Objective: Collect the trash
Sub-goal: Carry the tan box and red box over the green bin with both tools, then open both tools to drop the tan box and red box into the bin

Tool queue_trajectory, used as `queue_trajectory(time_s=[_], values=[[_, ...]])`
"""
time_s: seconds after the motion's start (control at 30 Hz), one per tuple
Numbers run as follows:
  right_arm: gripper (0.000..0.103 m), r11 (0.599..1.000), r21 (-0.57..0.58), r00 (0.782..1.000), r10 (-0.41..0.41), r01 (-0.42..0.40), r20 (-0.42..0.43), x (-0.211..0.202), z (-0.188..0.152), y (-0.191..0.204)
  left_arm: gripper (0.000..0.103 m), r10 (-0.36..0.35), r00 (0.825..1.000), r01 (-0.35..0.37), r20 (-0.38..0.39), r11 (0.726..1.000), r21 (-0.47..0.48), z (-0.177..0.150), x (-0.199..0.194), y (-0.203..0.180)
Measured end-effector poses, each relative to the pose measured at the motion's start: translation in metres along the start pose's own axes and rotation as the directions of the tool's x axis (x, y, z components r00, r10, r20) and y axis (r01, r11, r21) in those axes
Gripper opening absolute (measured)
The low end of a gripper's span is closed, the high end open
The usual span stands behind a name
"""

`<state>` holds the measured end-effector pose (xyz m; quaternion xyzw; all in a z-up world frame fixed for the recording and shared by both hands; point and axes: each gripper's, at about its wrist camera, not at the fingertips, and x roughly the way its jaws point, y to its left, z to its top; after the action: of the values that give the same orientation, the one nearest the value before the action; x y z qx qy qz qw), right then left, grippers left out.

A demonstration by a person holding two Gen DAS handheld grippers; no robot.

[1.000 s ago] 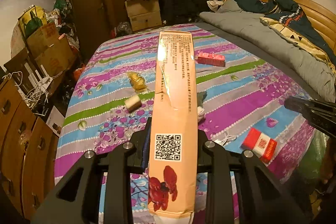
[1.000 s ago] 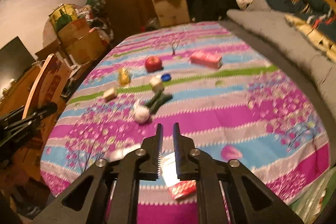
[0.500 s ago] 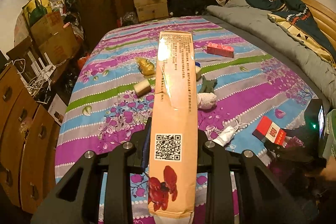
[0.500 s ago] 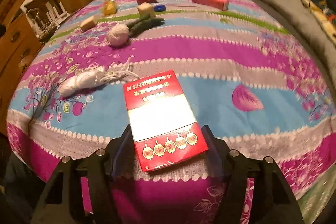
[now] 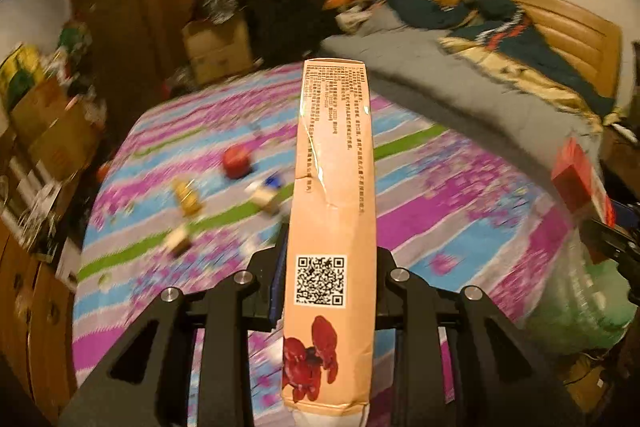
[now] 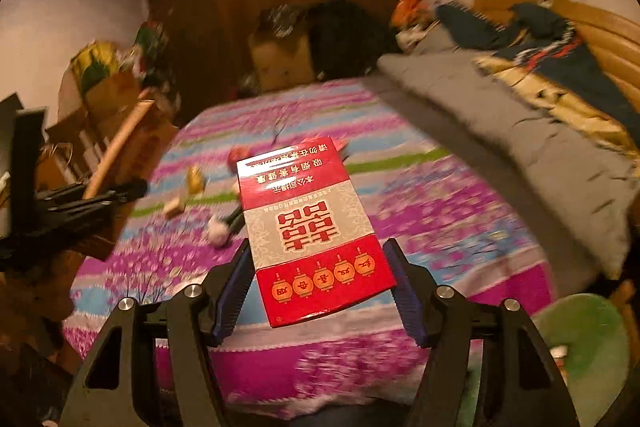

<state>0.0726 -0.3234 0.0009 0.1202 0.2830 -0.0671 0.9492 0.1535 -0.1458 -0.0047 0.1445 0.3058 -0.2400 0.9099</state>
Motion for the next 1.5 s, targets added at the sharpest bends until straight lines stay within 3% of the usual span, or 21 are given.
queue_trajectory(time_s=[0.13, 0.33, 0.63, 0.7, 0.83, 1.0, 1.13, 1.27, 1.5], values=[[0.066, 0.995, 0.053, 0.994, -0.090, 0.088, 0.053, -0.051, 0.007, -0.043, 0.027, -0.081, 0.995, 0.077, 0.051, 0.995, 0.062, 0.026, -0.005, -0.057], [0.066, 0.953, 0.134, 0.956, -0.282, 0.271, 0.075, -0.124, 0.005, -0.105, 0.027, -0.210, 0.975, 0.194, 0.075, 0.965, 0.176, 0.048, -0.011, -0.145], [0.066, 0.862, 0.292, 0.898, -0.439, 0.414, 0.023, -0.200, -0.031, -0.191, 0.027, -0.345, 0.938, 0.310, 0.044, 0.885, 0.347, 0.049, -0.014, -0.259], [0.066, 0.842, 0.311, 0.887, -0.463, 0.441, -0.004, -0.208, -0.040, -0.205, 0.027, -0.377, 0.926, 0.343, 0.012, 0.856, 0.386, 0.047, -0.009, -0.284], [0.066, 0.802, 0.356, 0.868, -0.494, 0.480, -0.057, -0.222, -0.062, -0.232, 0.027, -0.455, 0.885, 0.447, -0.095, 0.776, 0.446, 0.036, 0.002, -0.322], [0.066, 0.761, 0.413, 0.861, -0.490, 0.500, -0.139, -0.215, -0.090, -0.259, 0.027, -0.503, 0.832, 0.546, -0.235, 0.666, 0.507, 0.007, 0.012, -0.359], [0.066, 0.735, 0.466, 0.866, -0.465, 0.493, -0.183, -0.206, -0.115, -0.273, 0.027, -0.503, 0.811, 0.577, -0.299, 0.609, 0.544, -0.015, 0.015, -0.376], [0.066, 0.720, 0.510, 0.878, -0.436, 0.471, -0.195, -0.197, -0.128, -0.280, 0.028, -0.491, 0.800, 0.596, -0.345, 0.584, 0.551, -0.032, 0.022, -0.386], [0.067, 0.709, 0.550, 0.891, -0.415, 0.443, -0.183, -0.184, -0.133, -0.293, 0.029, -0.477, 0.784, 0.620, -0.397, 0.577, 0.531, -0.037, 0.036, -0.409]])
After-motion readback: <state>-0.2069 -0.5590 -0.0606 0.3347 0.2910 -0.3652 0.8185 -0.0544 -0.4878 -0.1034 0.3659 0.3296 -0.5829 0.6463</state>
